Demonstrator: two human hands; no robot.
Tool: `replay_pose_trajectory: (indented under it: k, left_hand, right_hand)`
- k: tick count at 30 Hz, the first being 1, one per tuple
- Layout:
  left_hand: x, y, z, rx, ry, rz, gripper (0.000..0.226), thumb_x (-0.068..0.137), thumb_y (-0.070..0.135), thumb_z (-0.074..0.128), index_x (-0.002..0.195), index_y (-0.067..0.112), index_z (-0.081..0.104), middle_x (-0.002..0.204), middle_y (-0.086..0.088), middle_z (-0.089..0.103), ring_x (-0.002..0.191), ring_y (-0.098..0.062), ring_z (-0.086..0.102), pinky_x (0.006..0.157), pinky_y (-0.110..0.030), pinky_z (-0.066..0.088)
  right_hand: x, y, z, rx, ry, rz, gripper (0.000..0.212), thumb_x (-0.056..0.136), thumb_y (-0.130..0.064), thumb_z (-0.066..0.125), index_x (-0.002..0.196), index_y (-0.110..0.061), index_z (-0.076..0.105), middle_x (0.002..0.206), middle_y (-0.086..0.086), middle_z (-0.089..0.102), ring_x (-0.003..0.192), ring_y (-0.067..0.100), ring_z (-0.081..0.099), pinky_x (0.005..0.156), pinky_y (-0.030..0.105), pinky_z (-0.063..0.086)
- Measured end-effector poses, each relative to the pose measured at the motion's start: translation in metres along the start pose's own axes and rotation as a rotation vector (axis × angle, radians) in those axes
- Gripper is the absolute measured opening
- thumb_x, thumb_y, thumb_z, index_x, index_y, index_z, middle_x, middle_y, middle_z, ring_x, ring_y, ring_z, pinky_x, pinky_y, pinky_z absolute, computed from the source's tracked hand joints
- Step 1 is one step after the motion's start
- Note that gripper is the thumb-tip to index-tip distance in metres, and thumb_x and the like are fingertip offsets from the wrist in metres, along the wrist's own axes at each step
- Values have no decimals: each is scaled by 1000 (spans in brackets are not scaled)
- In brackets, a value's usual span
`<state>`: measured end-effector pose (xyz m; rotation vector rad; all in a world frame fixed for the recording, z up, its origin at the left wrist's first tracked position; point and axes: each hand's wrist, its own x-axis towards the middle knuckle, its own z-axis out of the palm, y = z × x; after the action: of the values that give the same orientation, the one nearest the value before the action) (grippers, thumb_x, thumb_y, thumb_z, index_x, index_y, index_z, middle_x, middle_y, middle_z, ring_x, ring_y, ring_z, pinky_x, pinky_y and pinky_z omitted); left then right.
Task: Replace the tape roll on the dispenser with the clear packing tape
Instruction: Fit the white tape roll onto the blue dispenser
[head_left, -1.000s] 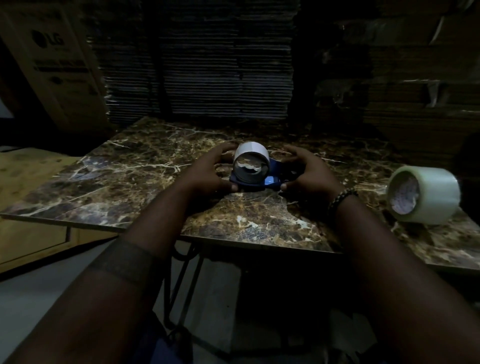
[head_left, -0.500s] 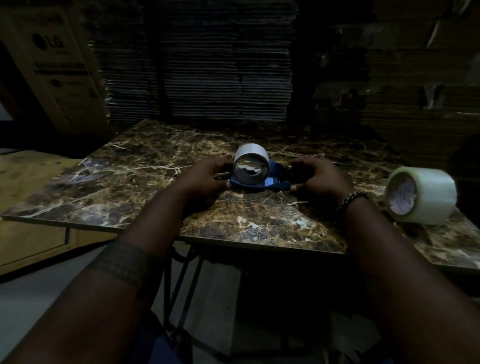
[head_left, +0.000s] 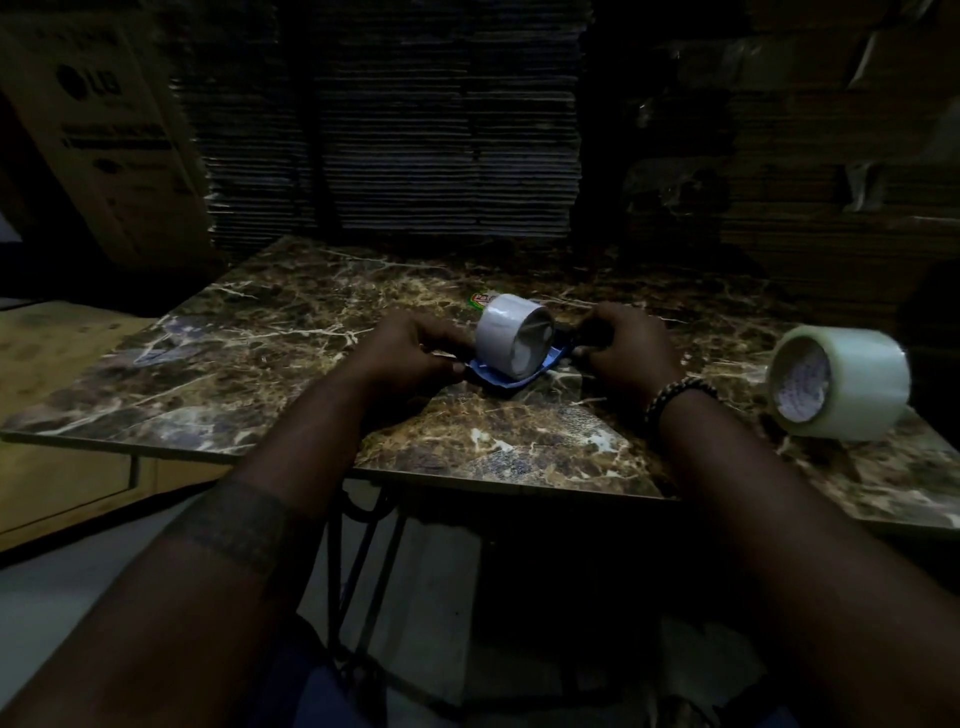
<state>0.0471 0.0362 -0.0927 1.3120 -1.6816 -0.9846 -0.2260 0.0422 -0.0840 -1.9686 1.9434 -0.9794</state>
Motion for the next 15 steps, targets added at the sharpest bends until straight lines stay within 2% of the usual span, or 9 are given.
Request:
replay_pose_trajectory:
  k: [1, 3, 5, 7, 8, 10, 12, 14, 15]
  left_hand:
    - [-1, 0, 1, -2, -10, 4, 27, 84, -13, 78, 100, 7, 85, 98, -15, 82, 89, -29, 78, 74, -44, 60]
    - [-2, -1, 3, 0, -37, 17, 22, 84, -12, 80, 97, 5, 85, 98, -15, 82, 92, -27, 77, 77, -40, 60]
    - [-3, -1, 5, -17, -66, 15, 20, 85, -9, 81, 96, 7, 85, 99, -13, 82, 94, -23, 77, 80, -38, 59]
    - [-5, 0, 6, -13, -95, 12, 21, 85, -4, 83, 97, 13, 86, 103, -9, 82, 99, -21, 78, 84, -39, 61]
    - [-5, 0, 7, -3, -110, 15, 21, 85, -1, 84, 99, 15, 86, 106, -6, 82, 103, -20, 78, 87, -39, 62]
    - [-7, 3, 7, 8, -133, 36, 24, 85, 1, 85, 105, 14, 86, 112, -3, 80, 106, -16, 76, 88, -30, 63]
    - [-9, 6, 8, 32, -145, 54, 25, 87, 1, 83, 108, 13, 85, 113, 1, 79, 104, -8, 75, 83, -18, 59]
    - [-11, 8, 10, 35, -151, 67, 24, 90, -1, 80, 110, 11, 84, 110, 2, 80, 96, -1, 76, 77, -15, 59]
    - [-11, 8, 10, -17, -146, 55, 24, 91, -3, 78, 112, 9, 83, 109, 0, 79, 95, 1, 75, 76, -18, 61]
  right_hand:
    - [-2, -1, -1, 11, -17, -3, 27, 79, -16, 84, 105, -20, 76, 102, 2, 76, 93, 21, 71, 77, 33, 58]
    - [-6, -3, 0, 50, -76, -5, 34, 77, -20, 85, 110, -27, 77, 102, -5, 77, 89, 14, 73, 75, 30, 59]
    - [-7, -3, 2, 55, -112, -35, 47, 69, -39, 83, 115, -34, 74, 104, -13, 78, 95, 8, 73, 88, 36, 60]
    - [-4, 4, 7, 42, -140, -71, 64, 61, -59, 69, 124, -48, 64, 111, -20, 77, 105, 5, 71, 99, 44, 56]
    - [-2, 6, 9, 42, -160, -77, 68, 61, -62, 63, 128, -53, 57, 116, -21, 76, 110, 7, 70, 102, 46, 53]
    - [-7, -1, 6, 19, -203, -92, 68, 66, -61, 57, 133, -56, 48, 123, -16, 74, 114, 16, 69, 102, 51, 52]
    - [-11, -8, 2, -20, -224, -113, 63, 74, -55, 57, 135, -56, 47, 122, -11, 74, 111, 23, 69, 97, 56, 53]
    - [-7, -3, 6, -14, -237, -116, 58, 77, -52, 58, 134, -58, 48, 121, -12, 74, 110, 24, 70, 97, 57, 53]
    - [-7, -2, 7, 23, -235, -106, 57, 76, -50, 59, 133, -57, 50, 121, -13, 74, 111, 22, 70, 98, 56, 53]
